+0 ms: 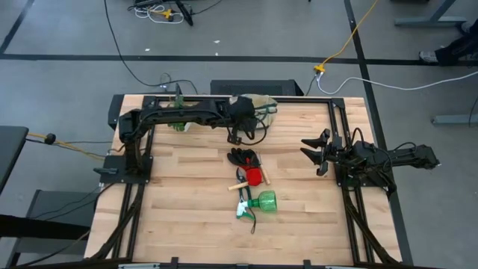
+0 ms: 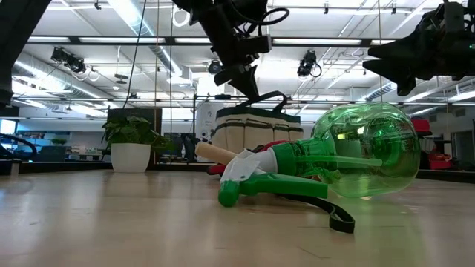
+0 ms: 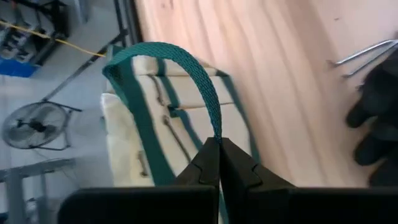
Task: Pick & Place Garden tools in Gardening bag
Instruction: Prepare the gardening bag
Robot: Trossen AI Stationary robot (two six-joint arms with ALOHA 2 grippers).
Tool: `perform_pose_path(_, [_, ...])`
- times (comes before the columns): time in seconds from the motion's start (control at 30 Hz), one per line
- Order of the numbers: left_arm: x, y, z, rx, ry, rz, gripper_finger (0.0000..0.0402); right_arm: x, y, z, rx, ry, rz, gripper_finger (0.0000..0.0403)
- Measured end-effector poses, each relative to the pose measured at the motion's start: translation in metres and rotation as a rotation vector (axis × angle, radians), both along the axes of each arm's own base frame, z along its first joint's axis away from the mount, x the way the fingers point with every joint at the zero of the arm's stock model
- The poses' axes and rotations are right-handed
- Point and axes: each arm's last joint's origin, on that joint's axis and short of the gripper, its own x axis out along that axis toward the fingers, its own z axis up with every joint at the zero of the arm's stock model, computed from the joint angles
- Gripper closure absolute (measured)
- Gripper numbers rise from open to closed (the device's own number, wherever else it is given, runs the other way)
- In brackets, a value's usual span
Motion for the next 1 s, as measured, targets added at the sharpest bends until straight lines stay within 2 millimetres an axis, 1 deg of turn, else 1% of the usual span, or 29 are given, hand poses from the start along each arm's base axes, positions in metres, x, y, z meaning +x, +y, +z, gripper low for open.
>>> perform_pose_path(0.07, [-0.002, -0.002, -0.002, -0.047, 0.009, 0.001, 0.0400, 0.000, 0.000, 0.000, 0.004, -0.001, 0.001, 0.0230])
perform_pose_path(0.37, [-0.003, -0.015, -0.006, -0.127, 0.038, 0.012, 0.0400, 0.000, 0.000, 0.001, 0.058, -0.022, 0.001, 0.0230])
perform_pose_path(0.43, [-0.003, -0.019, -0.006, -0.127, 0.042, 0.004, 0.0400, 0.000, -0.001, 0.002, 0.074, -0.043, -0.041, 0.0230])
perform_pose_path(0.53, [-0.004, -0.023, -0.007, -0.134, 0.065, 0.000, 0.0400, 0.000, -0.003, 0.006, 0.144, -0.099, -0.097, 0.0230])
perform_pose_path(0.6, [-0.005, -0.025, -0.008, -0.139, 0.085, -0.001, 0.0400, 0.001, -0.004, 0.008, 0.152, -0.119, -0.126, 0.0230])
perform_pose_path(0.8, [-0.010, -0.025, -0.014, -0.163, 0.130, 0.022, 0.0400, 0.012, -0.006, 0.010, 0.154, -0.116, -0.174, 0.0230])
perform_pose_path(0.9, [-0.010, -0.027, -0.014, -0.167, 0.131, 0.019, 0.0400, 0.023, -0.007, 0.021, 0.142, -0.068, -0.190, 0.0230])
perform_pose_path(1.0, [-0.009, -0.027, -0.013, -0.166, 0.124, 0.016, 0.0400, 0.037, -0.010, 0.038, 0.104, -0.008, -0.227, 0.0230])
